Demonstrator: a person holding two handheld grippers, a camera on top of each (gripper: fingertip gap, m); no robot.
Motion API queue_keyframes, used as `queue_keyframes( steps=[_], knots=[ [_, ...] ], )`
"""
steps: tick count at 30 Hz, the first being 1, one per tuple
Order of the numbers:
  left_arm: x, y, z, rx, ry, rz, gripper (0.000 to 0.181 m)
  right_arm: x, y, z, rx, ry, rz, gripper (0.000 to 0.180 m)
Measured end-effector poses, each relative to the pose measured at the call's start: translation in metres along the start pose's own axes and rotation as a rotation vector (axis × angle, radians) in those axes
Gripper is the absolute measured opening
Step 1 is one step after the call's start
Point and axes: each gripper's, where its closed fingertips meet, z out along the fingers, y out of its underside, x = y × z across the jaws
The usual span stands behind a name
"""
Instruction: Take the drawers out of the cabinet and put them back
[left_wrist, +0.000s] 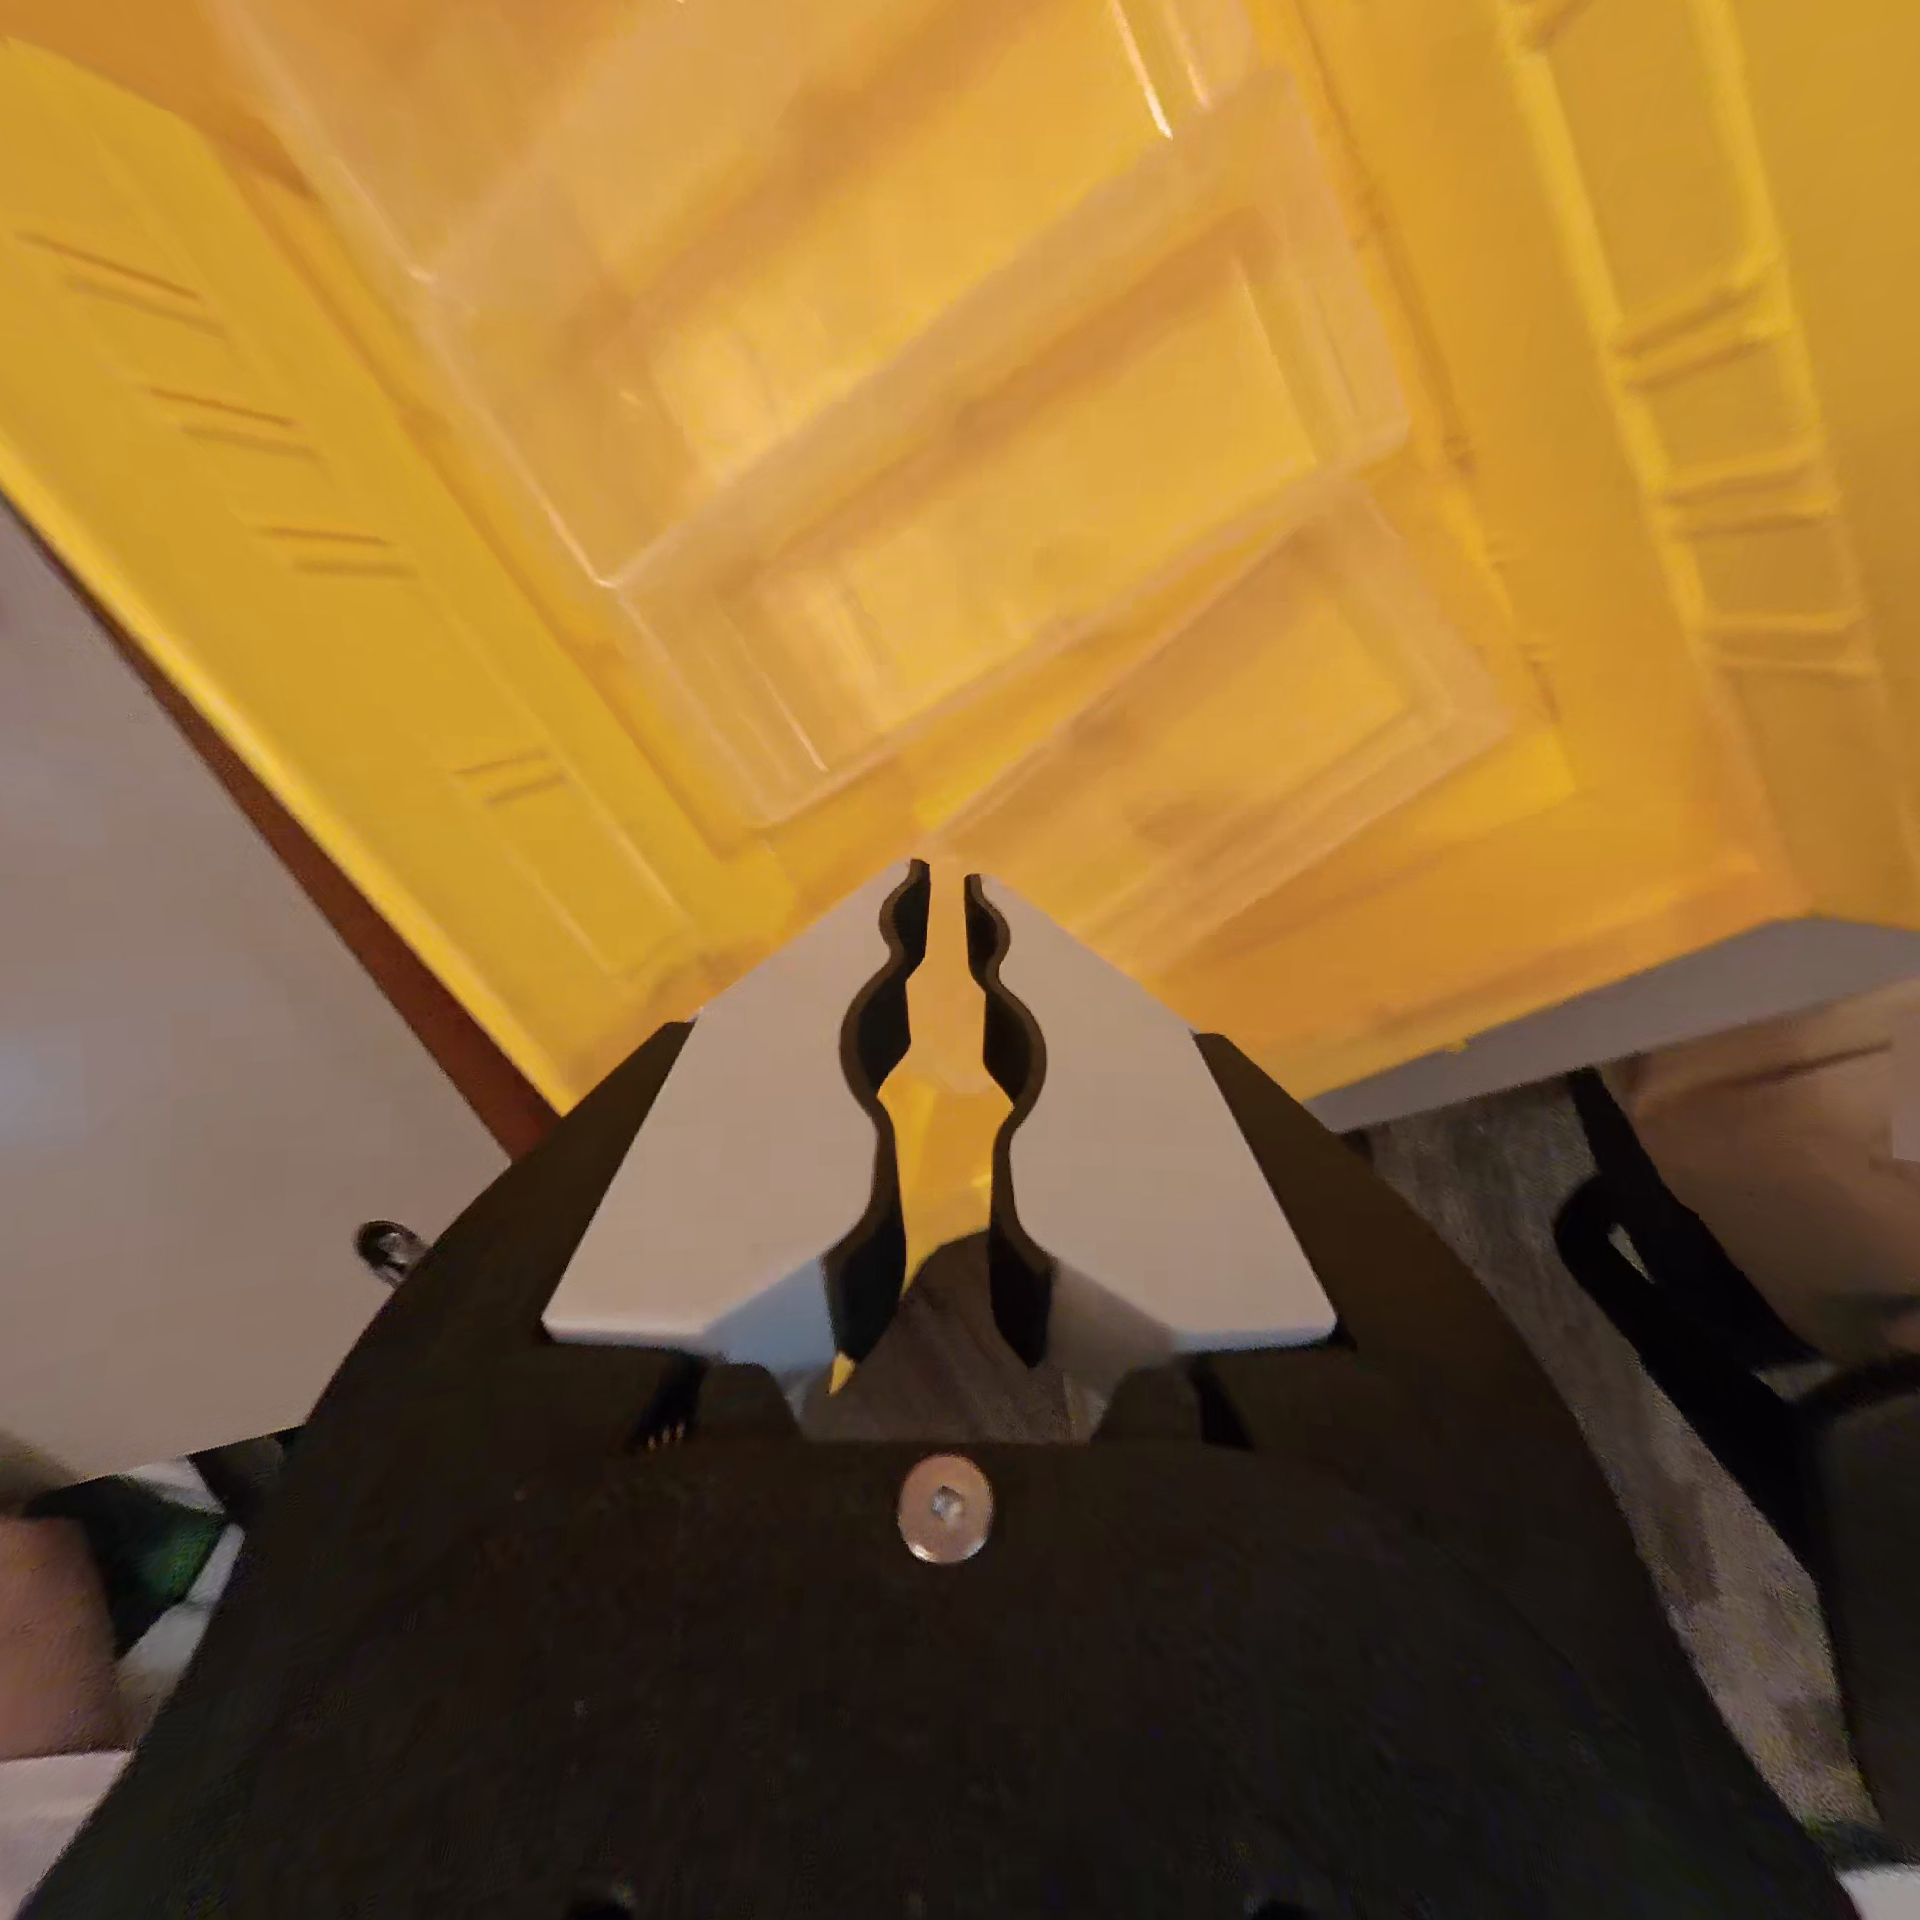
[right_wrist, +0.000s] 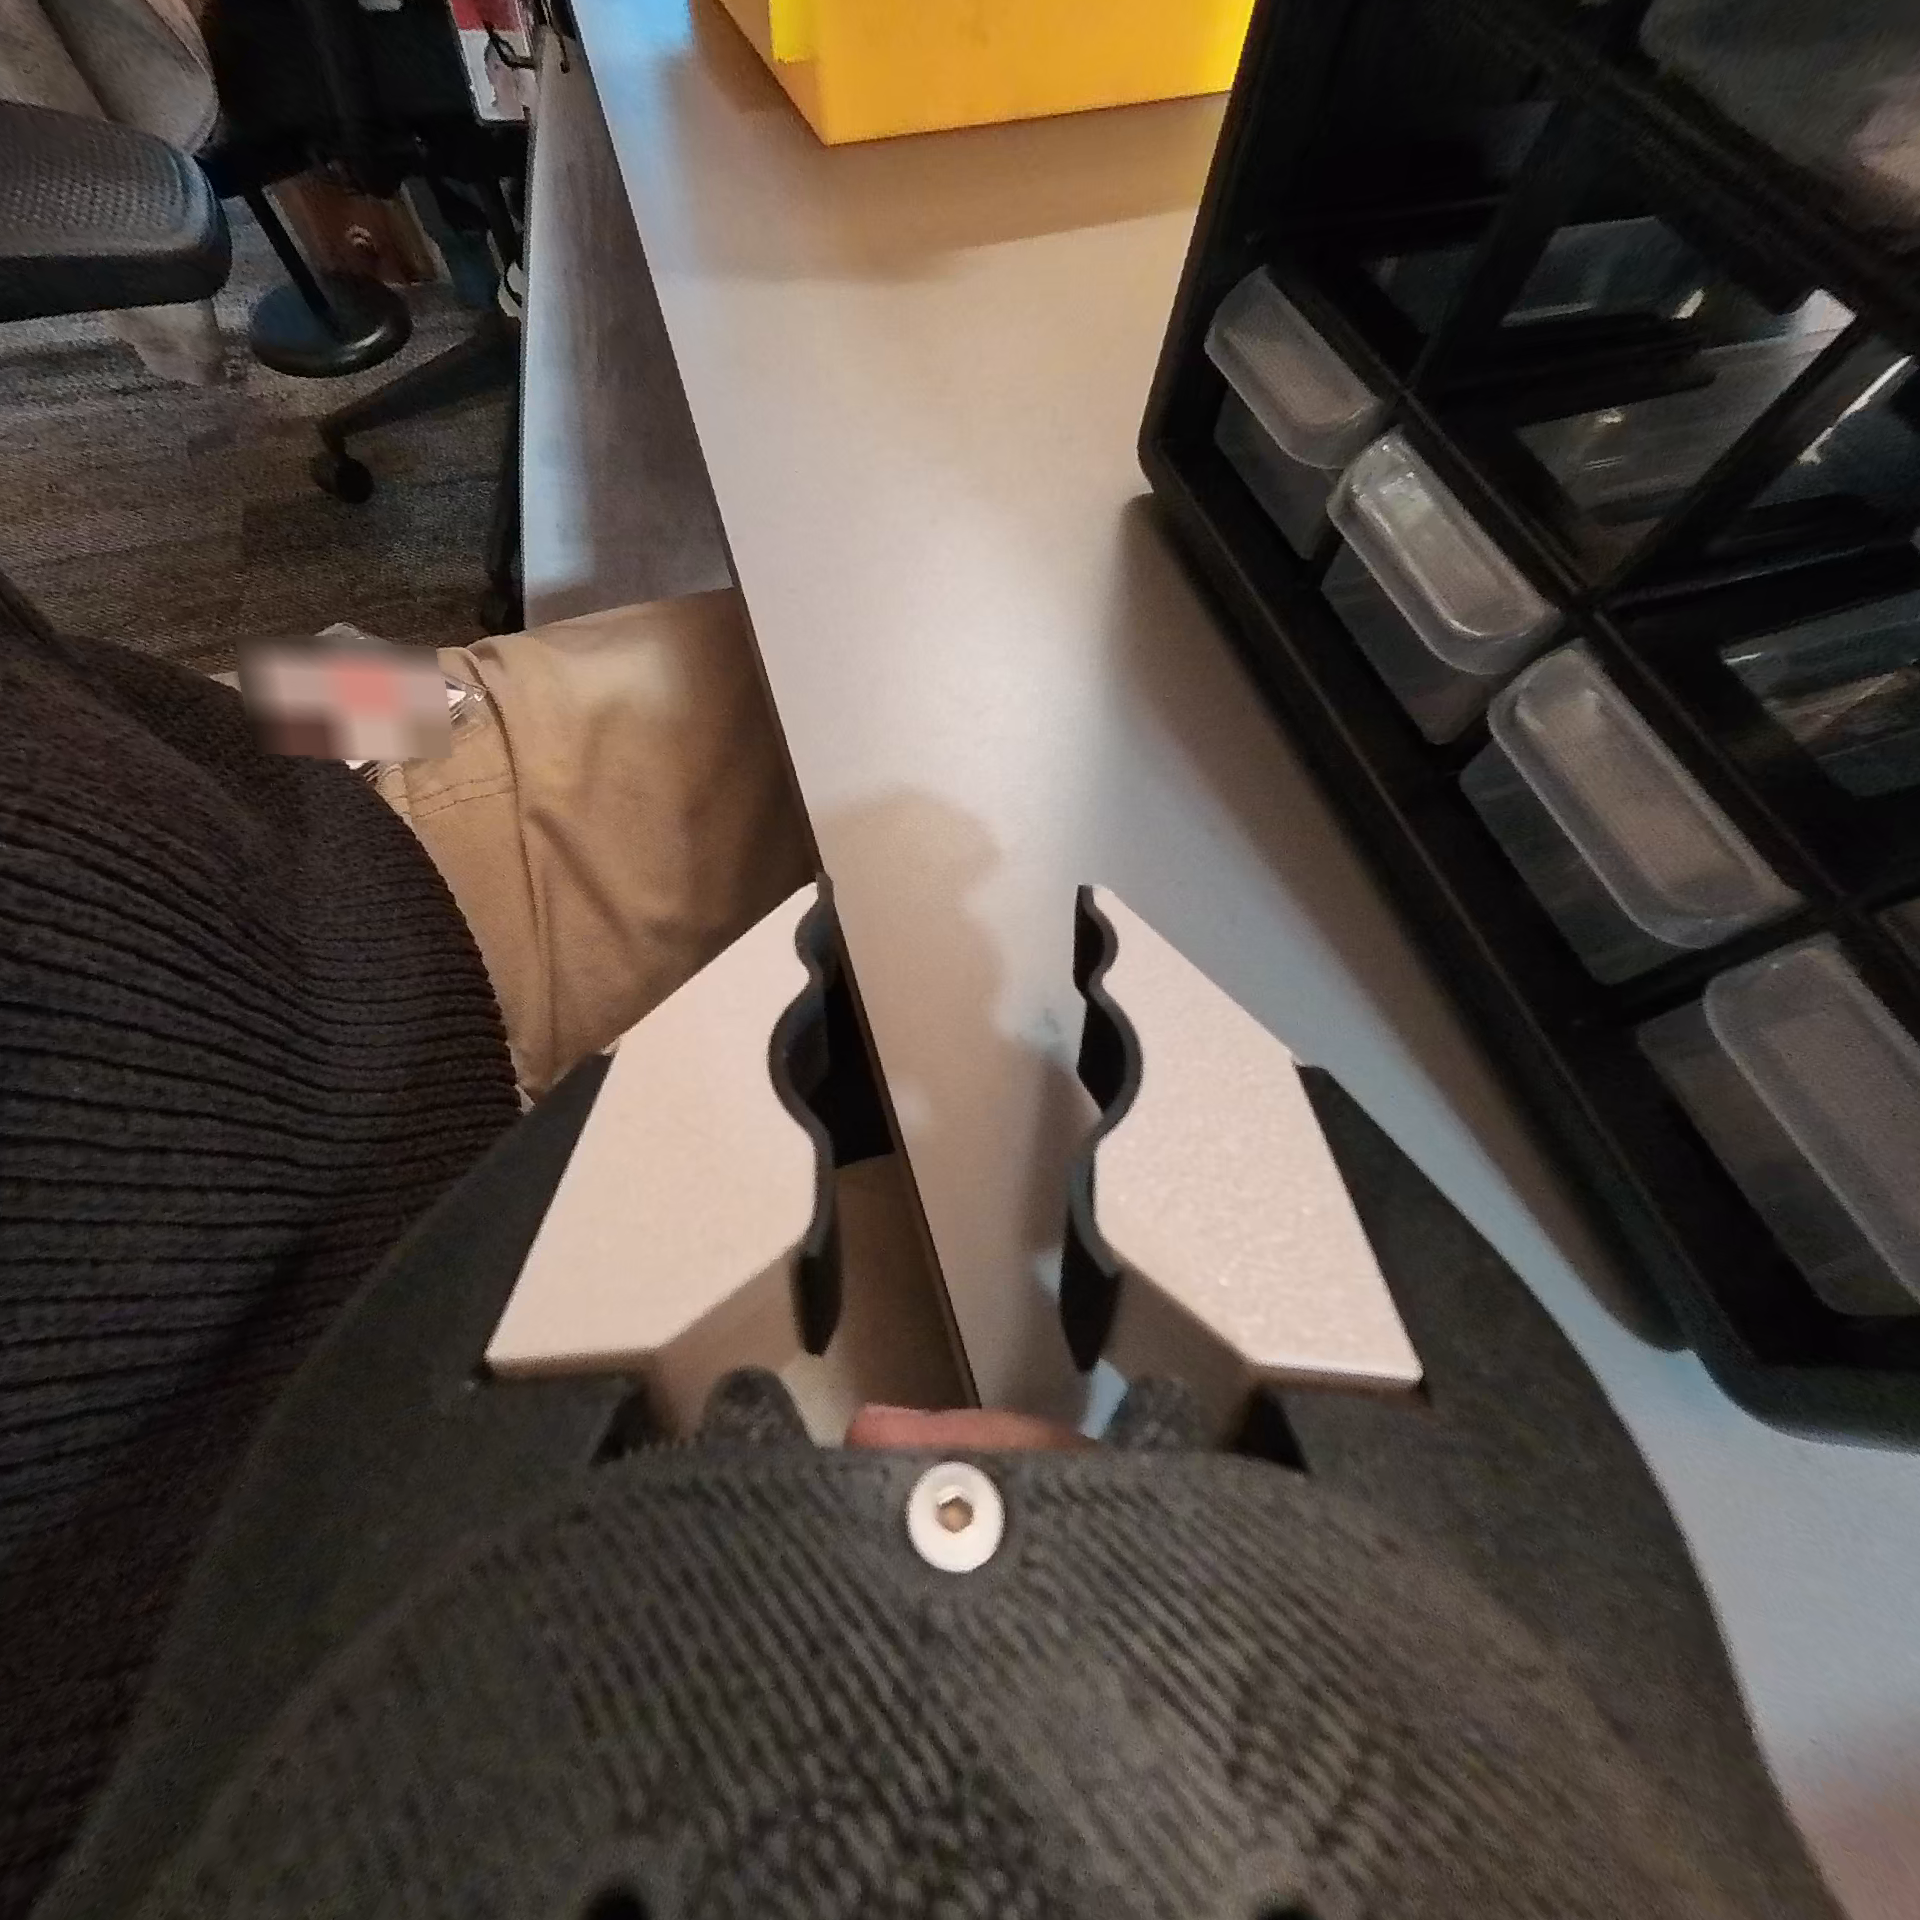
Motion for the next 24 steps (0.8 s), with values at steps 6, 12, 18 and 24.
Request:
queue_keyframes(
  steps=[6,12,18,24],
  knots=[
    [-0.006,0.007,0.018,-0.088,0.018,0.090,0.018,0.002,0.001,0.000,-0.007,0.014,-0.003,0.044],
    [-0.003,0.016,0.035,-0.184,0.047,0.119,0.031,0.009,0.000,-0.002,0.003,0.044,0.002,0.042],
    [-0.004,0.015,0.035,-0.168,0.028,0.134,0.028,0.009,0.001,-0.001,-0.005,0.046,-0.005,0.042],
    [0.000,0.012,0.026,-0.133,-0.012,0.174,0.026,0.010,0.002,0.000,-0.009,0.049,-0.008,0.041]
  ],
)
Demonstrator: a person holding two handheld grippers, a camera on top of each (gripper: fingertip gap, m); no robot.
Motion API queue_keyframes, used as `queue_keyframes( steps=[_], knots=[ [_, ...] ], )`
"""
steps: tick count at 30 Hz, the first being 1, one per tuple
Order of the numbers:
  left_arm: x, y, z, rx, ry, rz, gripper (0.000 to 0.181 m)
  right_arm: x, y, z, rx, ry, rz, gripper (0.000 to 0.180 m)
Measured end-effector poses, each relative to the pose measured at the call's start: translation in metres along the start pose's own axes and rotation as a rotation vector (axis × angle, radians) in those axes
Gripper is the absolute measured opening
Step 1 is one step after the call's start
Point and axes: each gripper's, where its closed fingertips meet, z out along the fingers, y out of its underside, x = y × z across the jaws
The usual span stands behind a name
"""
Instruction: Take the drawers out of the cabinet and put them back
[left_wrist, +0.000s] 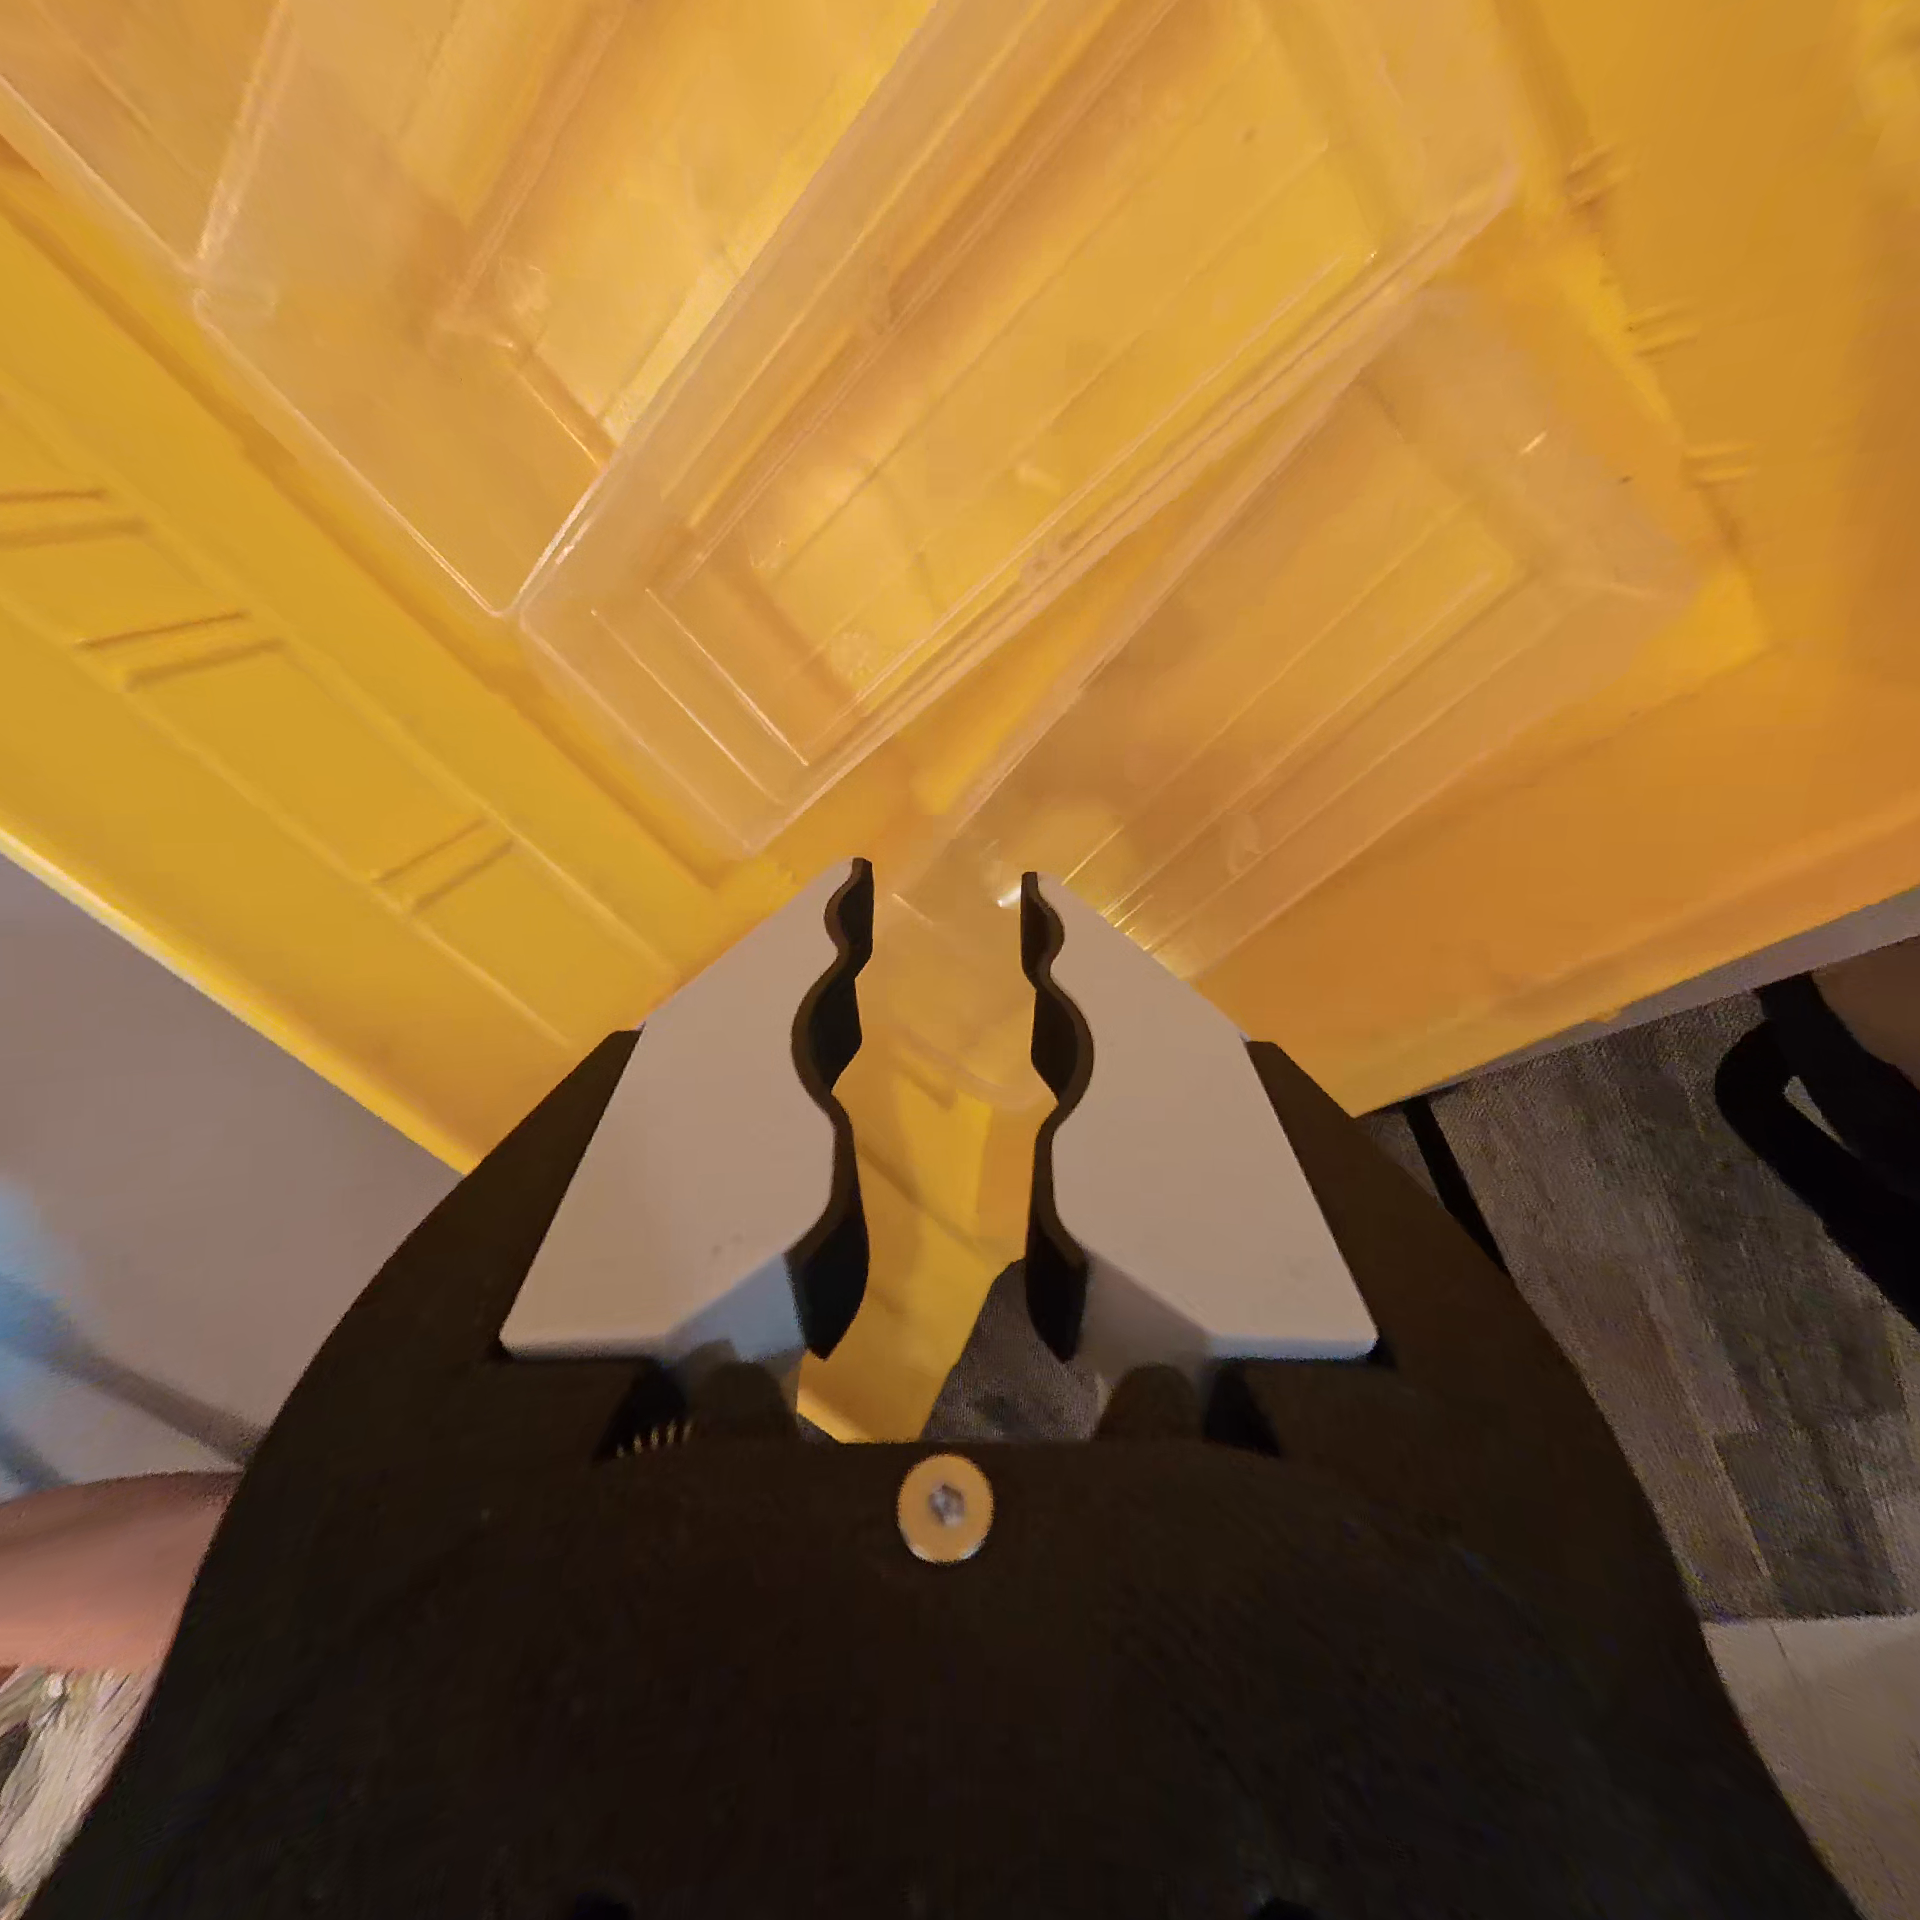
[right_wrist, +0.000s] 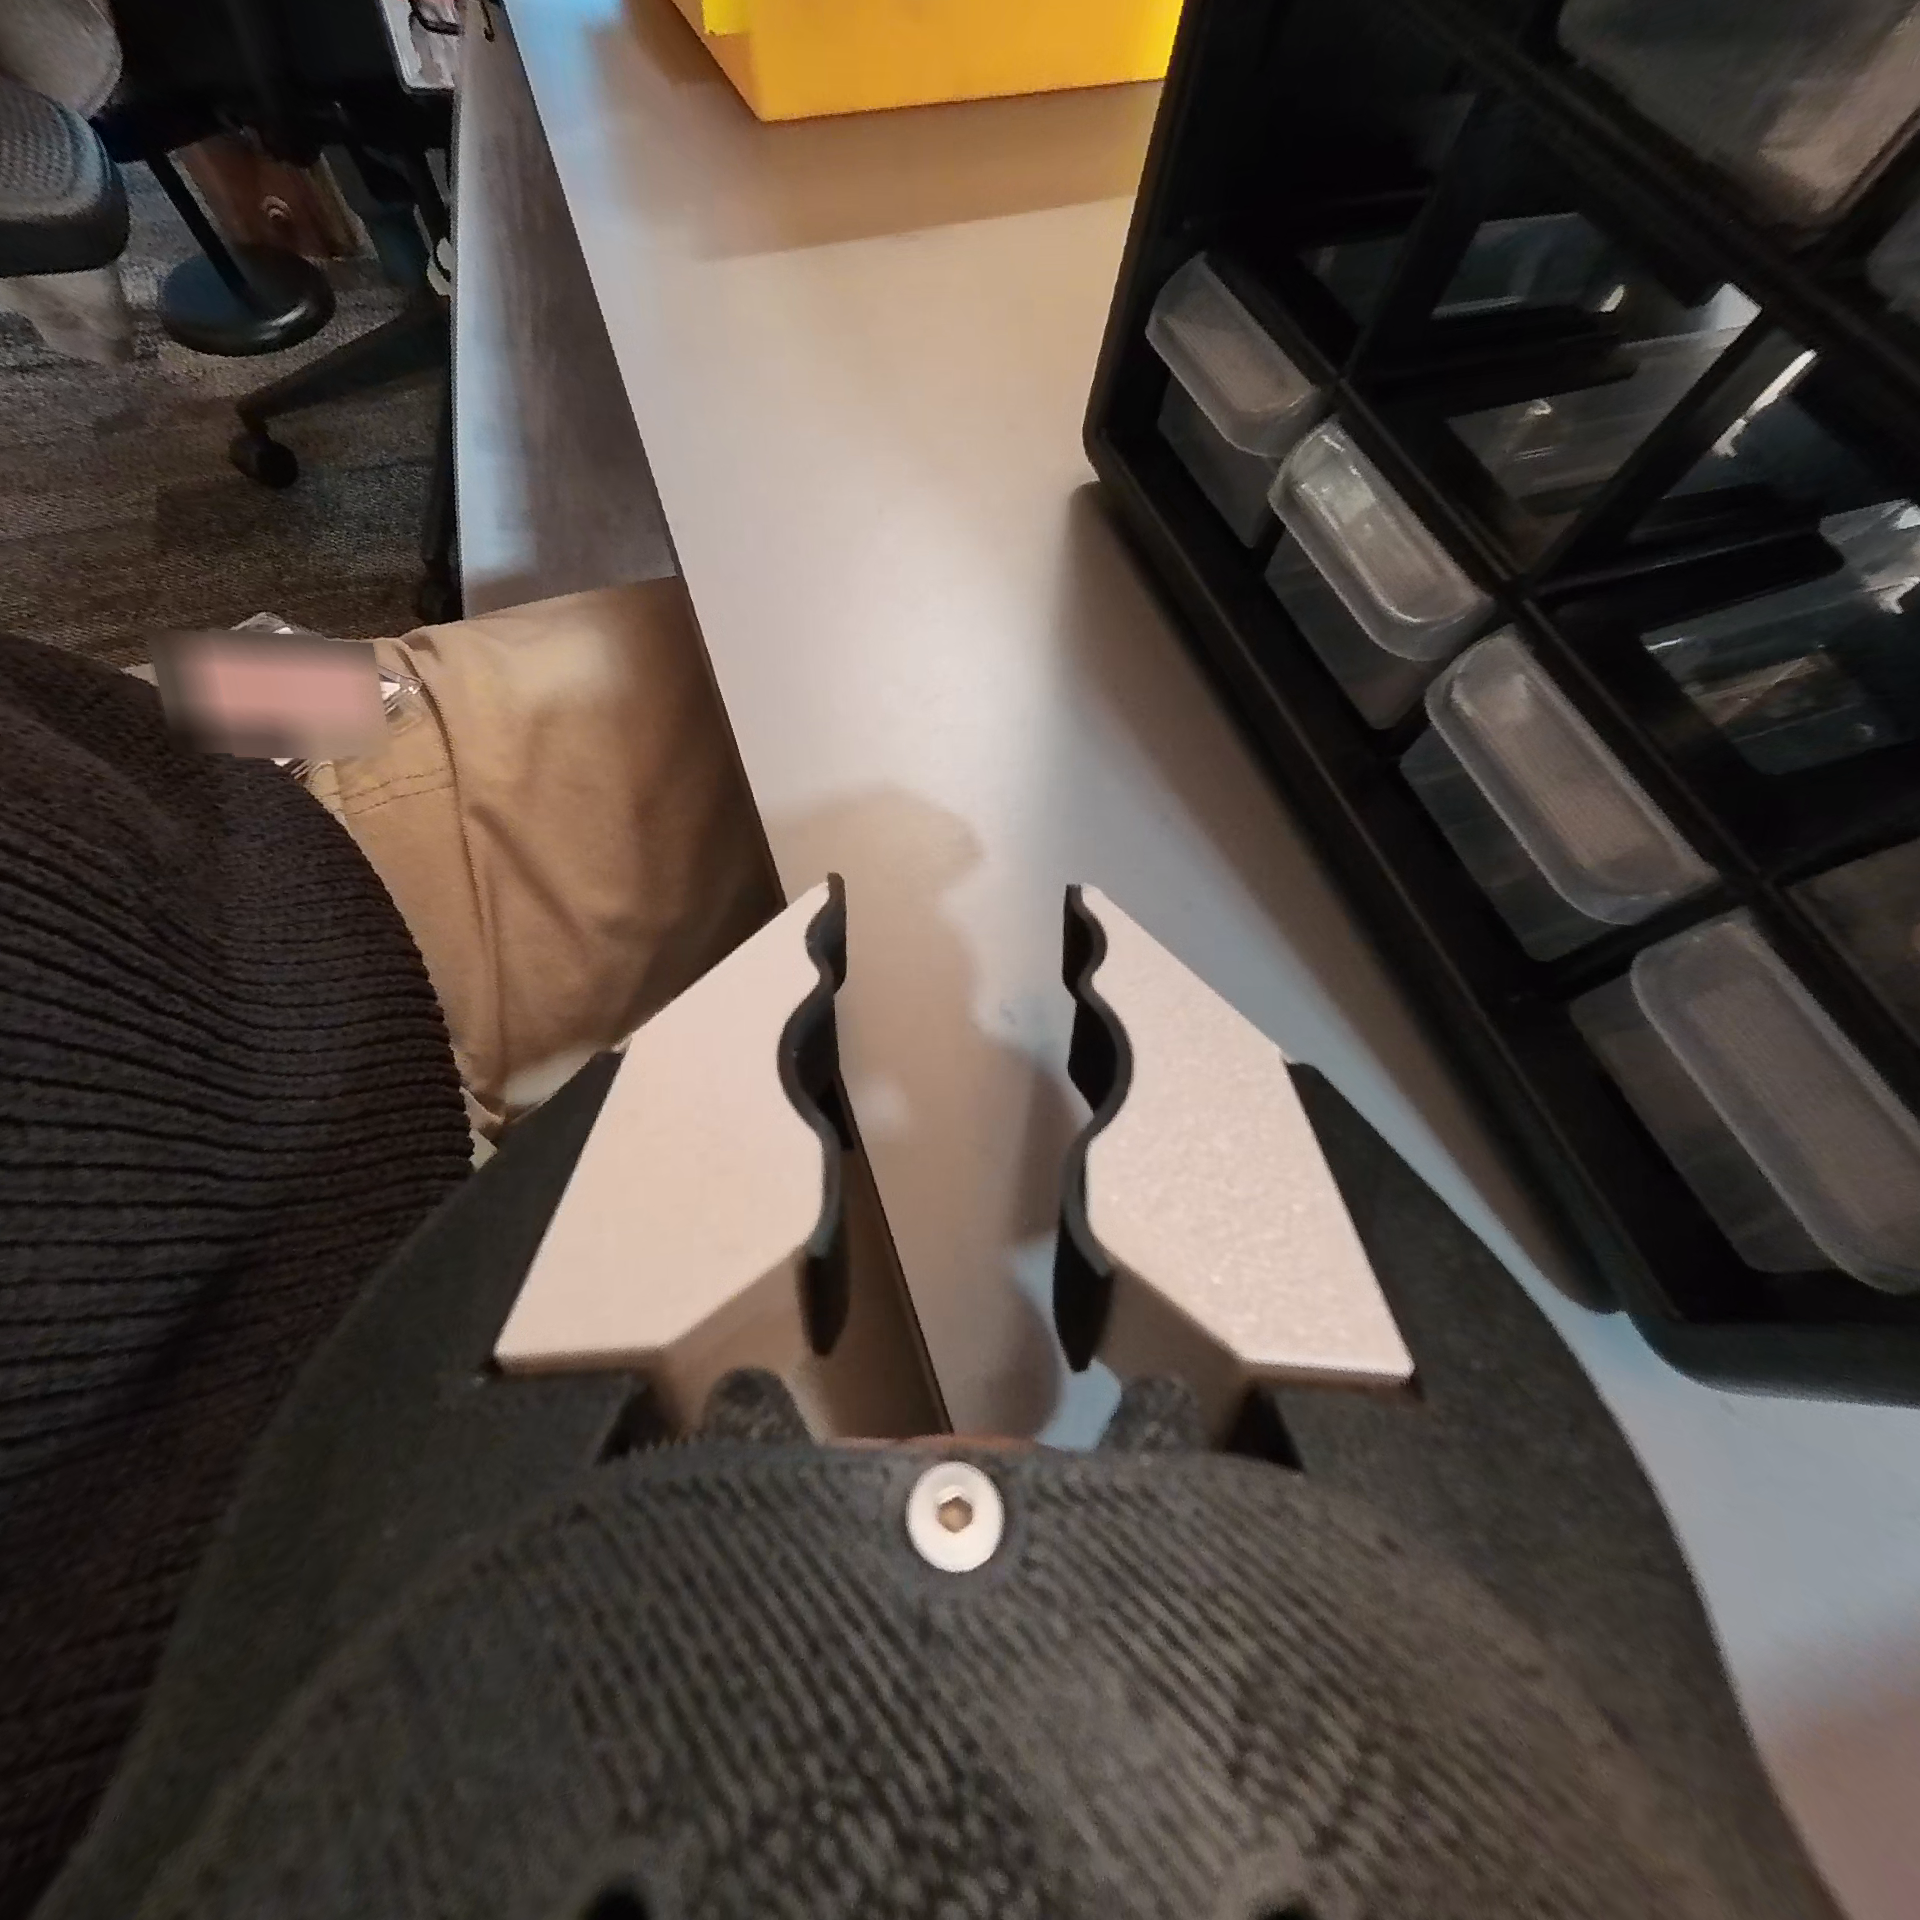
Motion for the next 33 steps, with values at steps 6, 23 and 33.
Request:
queue_keyframes(
  steps=[6,23,33],
  knots=[
    [0.034,-0.014,-0.024,0.127,0.072,0.040,0.025,0.000,0.002,0.001,-0.009,0.002,-0.005,0.041],
    [0.083,-0.024,0.009,0.059,0.067,0.266,0.007,0.000,0.002,0.001,-0.016,0.010,-0.017,0.040],
    [0.070,-0.005,-0.092,0.134,-0.068,0.448,0.001,-0.002,0.002,0.003,-0.019,0.007,-0.018,0.040]
  ],
)
